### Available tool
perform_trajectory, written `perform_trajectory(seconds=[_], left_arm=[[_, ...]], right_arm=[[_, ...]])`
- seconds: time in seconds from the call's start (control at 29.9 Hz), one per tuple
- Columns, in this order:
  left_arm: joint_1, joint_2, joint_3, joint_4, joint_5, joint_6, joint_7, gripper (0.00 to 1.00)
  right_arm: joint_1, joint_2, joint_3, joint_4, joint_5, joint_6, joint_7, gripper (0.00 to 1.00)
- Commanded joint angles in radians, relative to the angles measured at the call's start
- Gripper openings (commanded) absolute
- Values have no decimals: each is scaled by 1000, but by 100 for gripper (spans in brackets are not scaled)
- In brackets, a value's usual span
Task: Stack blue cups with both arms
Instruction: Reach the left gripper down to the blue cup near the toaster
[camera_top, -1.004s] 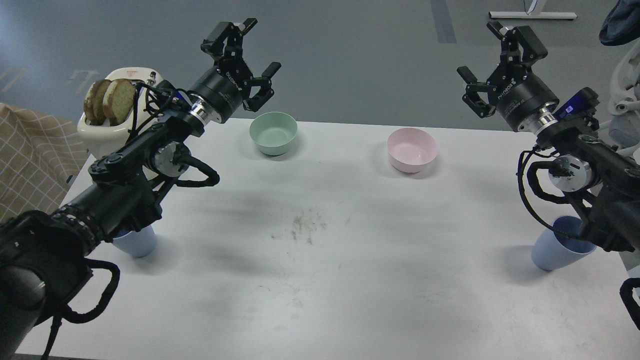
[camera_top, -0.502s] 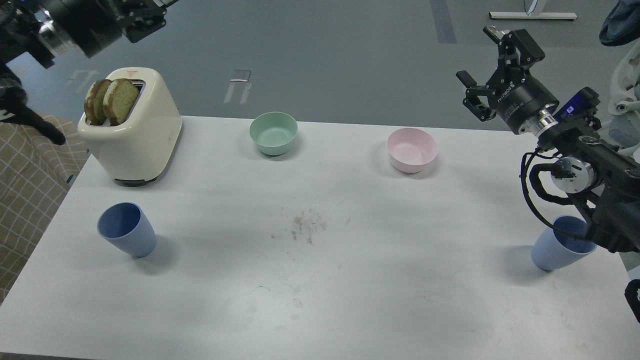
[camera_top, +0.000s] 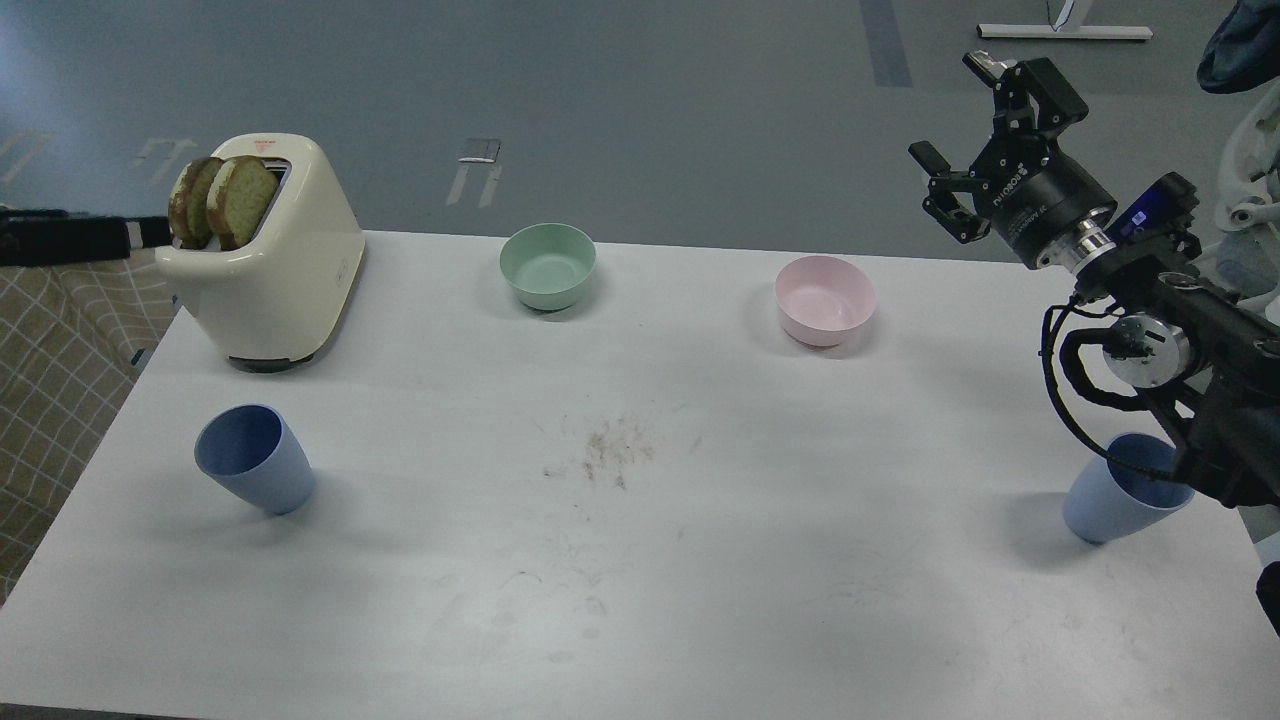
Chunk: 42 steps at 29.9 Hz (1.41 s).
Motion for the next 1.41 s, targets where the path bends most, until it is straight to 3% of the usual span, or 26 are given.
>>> perform_trajectory(seconds=[0.0,0.4,0.94,1.07,1.1,1.2,1.31,1.37], left_arm=[[1,-13,123,1,-4,78,0,98],[32,-188,212,102,1,126,0,98],[136,-222,212,143,7,178,0,91],[138,-224,212,143,9,177,0,72],[147,-224,212,147,9,178,0,61],[169,-233,212,156,9,178,0,55],[172,-250,212,165,9,178,0,40],[173,-253,212,173,10,178,0,36]], right_arm=[[-3,1,0,5,0,0,0,100],[-3,-4,2,5,0,0,0,100],[-3,-11,2,11,0,0,0,100],[-3,-11,2,11,0,0,0,100],[-3,-11,2,11,0,0,0,100],[-3,-10,2,11,0,0,0,100],[-6,-10,2,11,0,0,0,100],[-6,-11,2,11,0,0,0,100]])
